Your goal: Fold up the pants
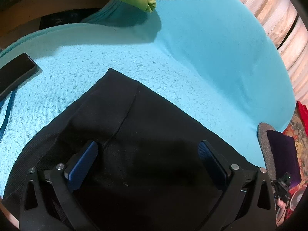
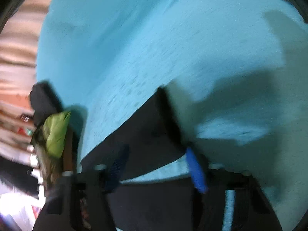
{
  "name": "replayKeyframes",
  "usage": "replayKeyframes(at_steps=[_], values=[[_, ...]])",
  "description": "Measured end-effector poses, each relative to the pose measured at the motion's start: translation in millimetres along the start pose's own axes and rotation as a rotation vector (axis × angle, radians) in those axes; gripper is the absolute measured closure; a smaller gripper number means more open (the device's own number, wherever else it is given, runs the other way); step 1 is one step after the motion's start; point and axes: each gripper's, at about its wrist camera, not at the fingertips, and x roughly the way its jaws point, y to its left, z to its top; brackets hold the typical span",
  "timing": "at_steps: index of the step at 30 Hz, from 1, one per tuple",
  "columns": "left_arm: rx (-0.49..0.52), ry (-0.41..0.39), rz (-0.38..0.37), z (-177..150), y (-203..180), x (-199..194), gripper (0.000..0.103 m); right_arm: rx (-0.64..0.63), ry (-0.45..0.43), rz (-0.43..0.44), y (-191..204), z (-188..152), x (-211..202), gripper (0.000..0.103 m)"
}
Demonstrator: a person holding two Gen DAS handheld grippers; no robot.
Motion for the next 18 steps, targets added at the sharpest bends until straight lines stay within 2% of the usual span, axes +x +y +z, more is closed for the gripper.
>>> replayKeyframes(at_steps=[2,3,5,6,12,14,15,18], values=[[-0.005,0.000,-0.010,0.0,2.0,-1.0,0.000,-0.001,-0.113,-0.101,3.2,9.7,-11.8,0.058],[-0.003,0.002,-0.013,0.1,2.4,-1.0,0.000,-0.013,-0.131,-0.134,6.7,15.5,-12.5,0.055],[0.006,0.005,-0.012,-0.6,1.1,-0.5,0.000,-0.049,-0.091,-0.110,17.4,31.9,-1.7,0.055],[0.012,0.006,-0.009,-0.7,0.6,-0.1,0.000,-0.082,-0.037,-0.088,26.0,40.1,9.9,0.054],[0.019,0.010,0.003,-0.9,-1.6,0.6,0.000,-0.216,0.068,-0.199,62.6,58.9,46.0,0.056],[0.019,0.013,0.005,-0.3,-1.8,1.1,0.000,-0.238,0.097,-0.191,66.8,58.4,49.9,0.067],[0.017,0.014,0.005,0.1,-2.0,1.2,0.000,-0.257,0.094,-0.192,70.3,58.0,49.7,0.075],[0.013,0.015,0.004,0.3,-2.3,1.0,0.000,-0.267,0.092,-0.192,73.4,61.3,50.0,0.081]])
